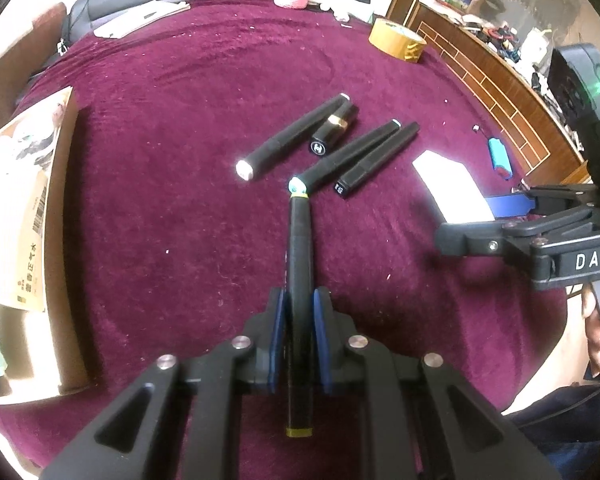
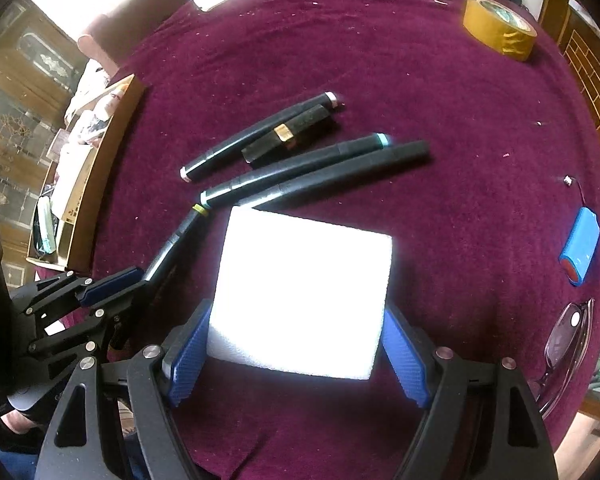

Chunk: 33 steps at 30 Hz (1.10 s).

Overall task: Organize objects
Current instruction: 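Carry the marker and foam block over the cardboard box with both tools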

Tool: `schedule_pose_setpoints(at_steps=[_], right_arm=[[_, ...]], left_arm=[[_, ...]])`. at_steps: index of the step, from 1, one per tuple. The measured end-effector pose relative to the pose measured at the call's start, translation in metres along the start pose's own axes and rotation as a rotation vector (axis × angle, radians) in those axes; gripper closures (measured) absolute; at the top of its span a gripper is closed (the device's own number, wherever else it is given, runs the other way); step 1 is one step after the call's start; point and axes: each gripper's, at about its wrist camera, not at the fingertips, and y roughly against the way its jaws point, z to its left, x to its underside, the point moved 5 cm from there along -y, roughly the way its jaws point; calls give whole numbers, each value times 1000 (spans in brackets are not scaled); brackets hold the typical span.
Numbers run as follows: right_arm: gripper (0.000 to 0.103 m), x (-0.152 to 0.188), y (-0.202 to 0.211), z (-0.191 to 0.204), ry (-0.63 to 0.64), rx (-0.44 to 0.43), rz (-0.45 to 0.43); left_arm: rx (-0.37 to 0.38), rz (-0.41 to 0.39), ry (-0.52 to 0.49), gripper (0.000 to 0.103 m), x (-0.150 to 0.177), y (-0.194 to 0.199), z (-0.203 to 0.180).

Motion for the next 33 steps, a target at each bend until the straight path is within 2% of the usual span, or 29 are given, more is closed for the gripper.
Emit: schedule_pose_setpoints(at_steps=[8, 11, 17, 22, 27, 33], right_arm=[[19, 2, 4, 4, 3, -6, 2], [18, 3, 4, 5, -2, -8, 0], [19, 5, 7, 4, -17, -11, -11], [19, 2, 12, 7, -34, -29, -34], [19, -5, 12, 23, -14, -43, -43], [18, -20, 9, 61, 52, -55, -38]], left_arm=[[26, 20, 8, 89, 3, -4, 4], [14, 69, -5, 89, 0, -16, 1], [-45, 67, -77, 89, -6, -24, -8], [40, 29, 1, 89, -6, -10, 1], [56, -36, 49, 89, -12, 18, 19], [64, -112, 134, 89, -17, 54, 51]])
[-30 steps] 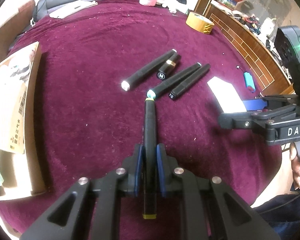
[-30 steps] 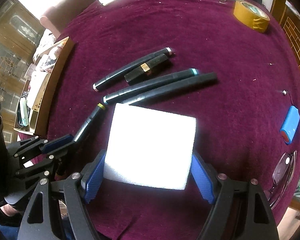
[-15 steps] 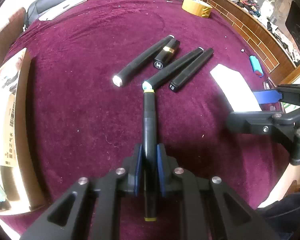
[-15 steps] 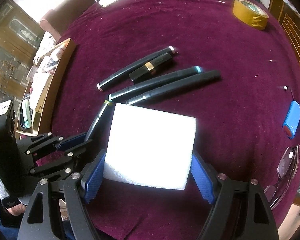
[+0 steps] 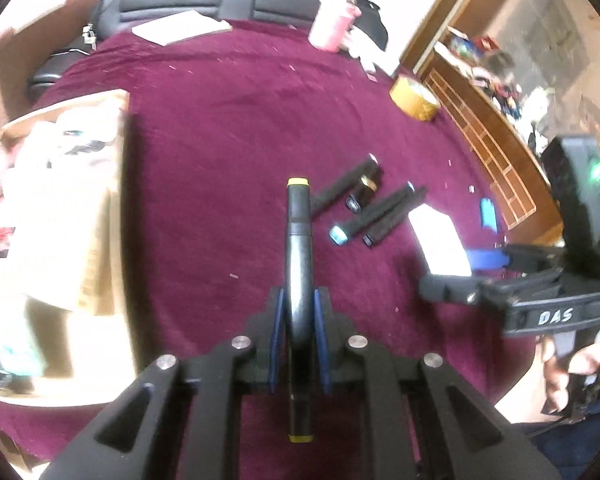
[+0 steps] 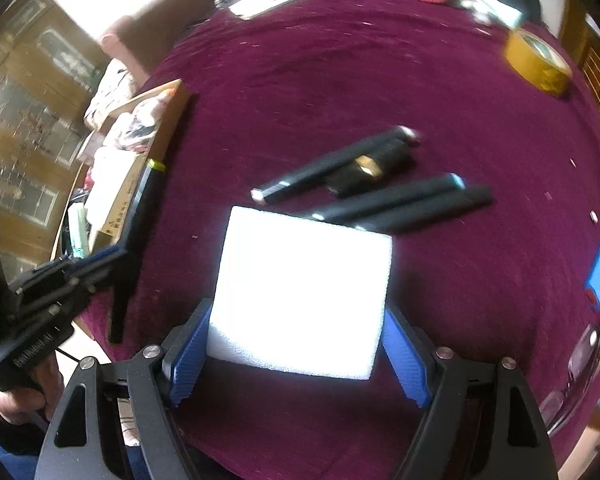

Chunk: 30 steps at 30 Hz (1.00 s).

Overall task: Organize objects
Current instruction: 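Carry the marker and foam block over the cardboard box with both tools, then lower the marker and foam block into the box, opening both tools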

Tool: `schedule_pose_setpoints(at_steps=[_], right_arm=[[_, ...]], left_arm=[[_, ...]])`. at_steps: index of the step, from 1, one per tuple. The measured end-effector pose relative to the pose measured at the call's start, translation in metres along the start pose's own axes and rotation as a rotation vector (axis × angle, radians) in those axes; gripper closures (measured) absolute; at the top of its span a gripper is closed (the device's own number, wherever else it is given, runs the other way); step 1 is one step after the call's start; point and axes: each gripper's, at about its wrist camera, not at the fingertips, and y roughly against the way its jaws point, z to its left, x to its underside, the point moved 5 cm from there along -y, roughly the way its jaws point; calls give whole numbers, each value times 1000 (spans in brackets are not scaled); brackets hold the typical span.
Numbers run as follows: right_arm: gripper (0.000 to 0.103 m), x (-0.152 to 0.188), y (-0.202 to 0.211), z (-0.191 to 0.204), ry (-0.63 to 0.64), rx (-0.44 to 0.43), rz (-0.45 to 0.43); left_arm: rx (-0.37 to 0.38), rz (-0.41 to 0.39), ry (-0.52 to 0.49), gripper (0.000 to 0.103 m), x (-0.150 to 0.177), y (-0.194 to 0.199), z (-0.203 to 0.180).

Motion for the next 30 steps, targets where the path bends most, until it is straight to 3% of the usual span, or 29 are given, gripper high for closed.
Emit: schedule_pose_setpoints(at_steps=[7, 14, 22, 30], right_arm=[[18, -39, -12, 64, 113, -35, 2], [18, -100, -29, 151, 247, -70, -4], [18, -168, -68, 239, 311, -81, 16], [18, -221, -127, 288, 304, -65, 88]], left_arm=[[-33, -92, 105, 89, -13, 46, 56], [-112, -144, 212, 89, -22, 81, 131], [-149, -137, 289, 89, -33, 81, 196], [-155, -105, 340, 89, -39, 64, 234]])
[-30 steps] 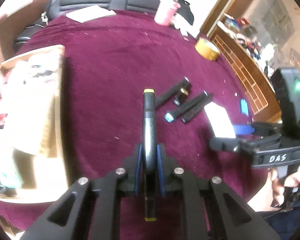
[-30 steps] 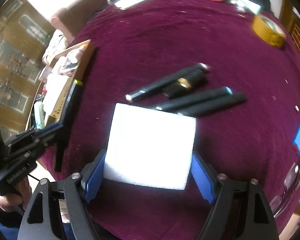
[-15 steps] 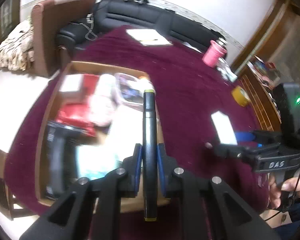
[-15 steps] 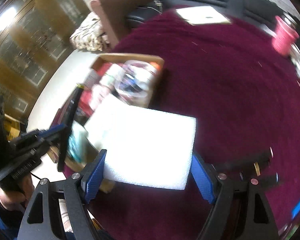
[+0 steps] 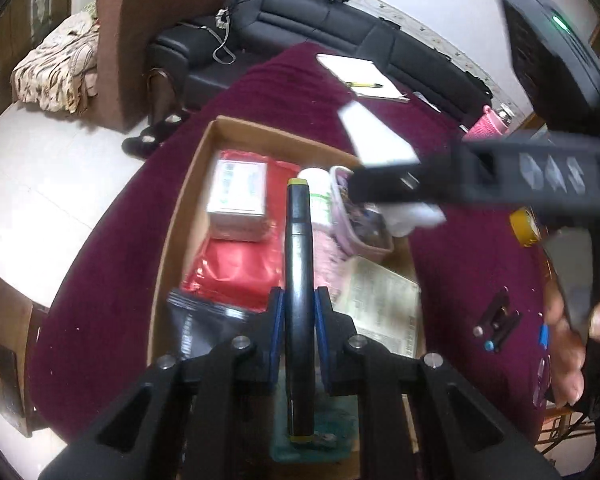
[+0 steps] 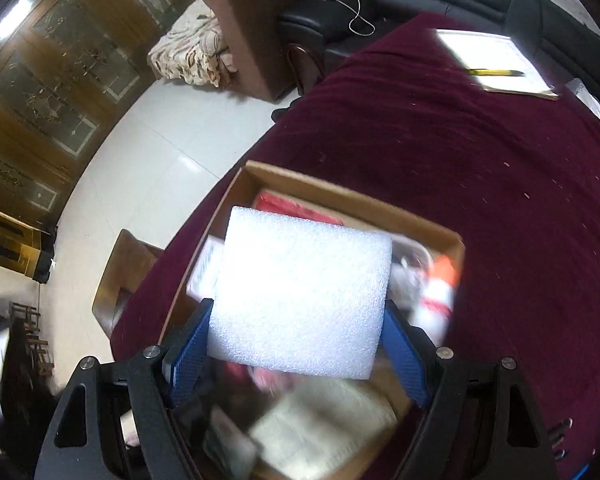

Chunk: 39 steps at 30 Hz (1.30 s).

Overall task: Organize objects
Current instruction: 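Lower the marker and foam block into the box, opening both tools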

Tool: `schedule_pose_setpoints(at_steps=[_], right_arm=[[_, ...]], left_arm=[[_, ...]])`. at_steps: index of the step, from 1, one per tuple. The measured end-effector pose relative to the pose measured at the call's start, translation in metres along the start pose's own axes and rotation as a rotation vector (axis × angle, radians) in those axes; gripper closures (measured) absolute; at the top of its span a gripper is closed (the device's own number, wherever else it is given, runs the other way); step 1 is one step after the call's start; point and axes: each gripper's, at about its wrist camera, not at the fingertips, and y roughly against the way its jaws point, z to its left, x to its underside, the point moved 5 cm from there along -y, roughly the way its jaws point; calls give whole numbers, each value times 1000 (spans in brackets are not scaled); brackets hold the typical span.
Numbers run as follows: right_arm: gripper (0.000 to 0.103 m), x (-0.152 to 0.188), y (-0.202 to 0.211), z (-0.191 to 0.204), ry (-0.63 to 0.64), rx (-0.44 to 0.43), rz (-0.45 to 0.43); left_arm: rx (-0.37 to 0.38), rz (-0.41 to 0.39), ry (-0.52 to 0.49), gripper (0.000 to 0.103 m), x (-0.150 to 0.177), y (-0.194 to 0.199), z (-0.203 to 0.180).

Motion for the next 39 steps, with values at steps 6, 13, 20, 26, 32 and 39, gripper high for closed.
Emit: schedule_pose_setpoints(at_steps=[6, 13, 20, 26, 32, 39], right_arm=[[18, -24, -34, 14, 27, 39, 47], [18, -39, -53, 15, 30, 62, 64], [16, -40, -60, 16, 11, 33, 95], [15, -30, -51, 12, -11, 10, 116], [15, -19, -34, 5, -51, -42, 98], [15, 19, 11, -22, -142, -124, 20]], left_arm=[[0, 21, 17, 88, -1, -11, 12], [9, 21, 15, 88, -2, -15, 8], [17, 6, 22, 88, -3, -12, 6], [27, 3, 29, 81, -2, -10, 6], [29, -17, 32, 64, -2, -5, 2], [44, -33, 27, 64, 3, 4, -5]])
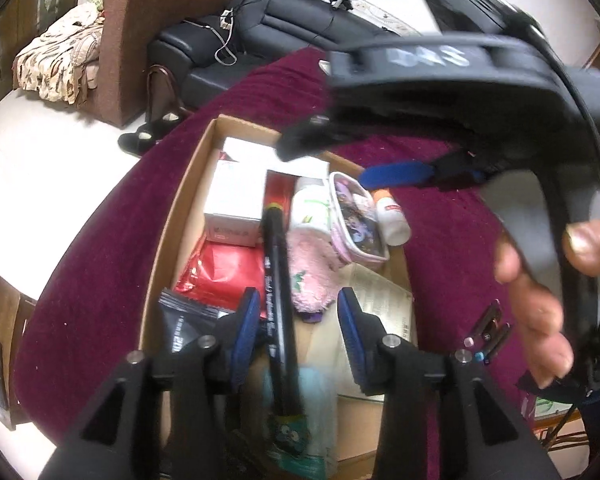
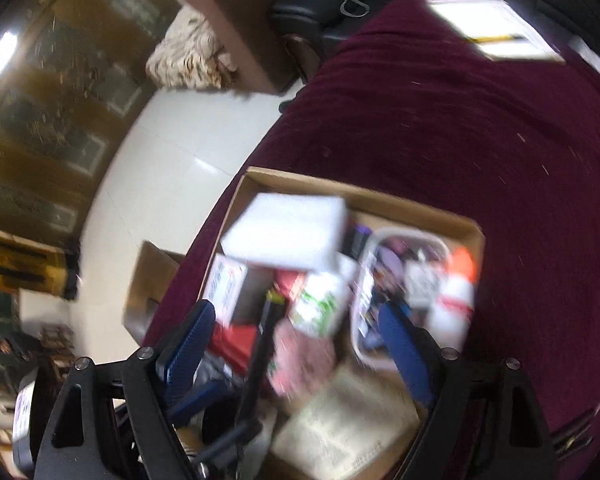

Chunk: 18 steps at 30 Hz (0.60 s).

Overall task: Organize objects
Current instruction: 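Lower the marker and foam block into the box, opening both tools, then move both open tools back to the remaining black markers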

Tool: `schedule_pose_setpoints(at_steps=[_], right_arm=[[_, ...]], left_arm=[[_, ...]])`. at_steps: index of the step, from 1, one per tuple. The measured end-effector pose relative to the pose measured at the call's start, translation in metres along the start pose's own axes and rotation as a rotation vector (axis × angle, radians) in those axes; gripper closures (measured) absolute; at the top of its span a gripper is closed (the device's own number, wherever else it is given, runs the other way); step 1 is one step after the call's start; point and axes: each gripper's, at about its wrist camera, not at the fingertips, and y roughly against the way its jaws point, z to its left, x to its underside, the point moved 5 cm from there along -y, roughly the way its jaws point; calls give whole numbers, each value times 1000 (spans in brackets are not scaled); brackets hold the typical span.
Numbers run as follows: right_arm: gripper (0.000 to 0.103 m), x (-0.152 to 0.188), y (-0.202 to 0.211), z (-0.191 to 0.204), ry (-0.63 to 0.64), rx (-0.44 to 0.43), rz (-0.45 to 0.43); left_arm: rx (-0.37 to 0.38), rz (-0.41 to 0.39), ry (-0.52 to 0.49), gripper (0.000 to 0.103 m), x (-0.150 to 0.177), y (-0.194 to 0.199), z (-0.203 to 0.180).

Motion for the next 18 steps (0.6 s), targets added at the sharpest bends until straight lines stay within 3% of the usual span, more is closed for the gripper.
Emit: schedule_pose_setpoints(at_steps=[6, 10, 14, 18], right_arm=[[15, 54, 30, -76, -120, 47, -64], [15, 90, 40, -151, -251, 142, -79], [15, 114, 53, -209, -358, 158, -99], [15, 133, 56, -242, -407, 141, -87]], left_arm=[[59, -5, -60, 64, 4, 5, -32], [120, 16, -132, 64, 4, -3, -71], [171, 49, -214, 64, 5, -23, -112], [203, 102, -266, 64, 19, -47, -149]])
